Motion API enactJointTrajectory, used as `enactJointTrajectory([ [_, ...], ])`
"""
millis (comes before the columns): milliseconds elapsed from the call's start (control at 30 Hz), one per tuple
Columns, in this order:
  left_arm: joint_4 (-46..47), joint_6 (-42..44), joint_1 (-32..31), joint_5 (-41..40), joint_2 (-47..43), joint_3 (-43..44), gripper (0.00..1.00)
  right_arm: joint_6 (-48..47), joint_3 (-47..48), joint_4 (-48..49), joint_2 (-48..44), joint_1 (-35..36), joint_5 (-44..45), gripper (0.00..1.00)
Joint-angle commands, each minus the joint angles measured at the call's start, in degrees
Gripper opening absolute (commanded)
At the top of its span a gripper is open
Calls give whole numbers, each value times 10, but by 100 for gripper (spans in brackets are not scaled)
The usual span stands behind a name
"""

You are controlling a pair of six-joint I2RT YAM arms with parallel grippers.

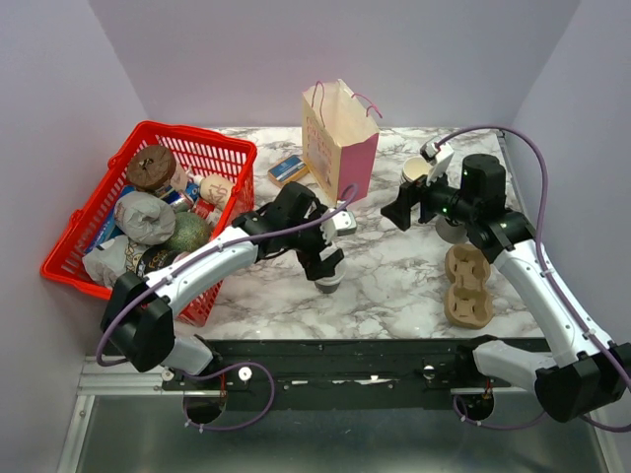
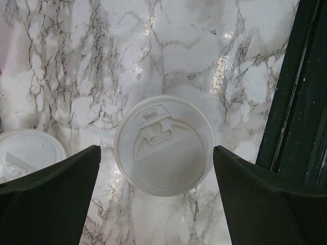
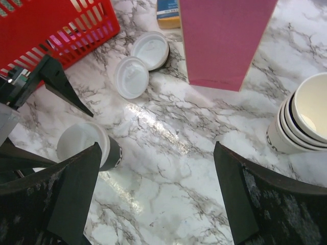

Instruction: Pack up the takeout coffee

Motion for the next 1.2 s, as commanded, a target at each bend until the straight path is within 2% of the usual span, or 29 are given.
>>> enactJointTrajectory([
  [0, -1, 4, -6, -24, 14, 20, 99, 14, -15, -7, -14, -17, 2, 100],
  [300, -21, 3, -8, -10, 50, 49, 99, 12, -22, -7, -17, -27, -4, 100],
  [733, -30, 3, -11, 28, 36, 41, 99, 13, -32, -7, -13, -37, -12, 100],
  [1167, -20, 21, -35, -38, 39, 22, 99, 16, -37, -6, -13, -43, -23, 100],
])
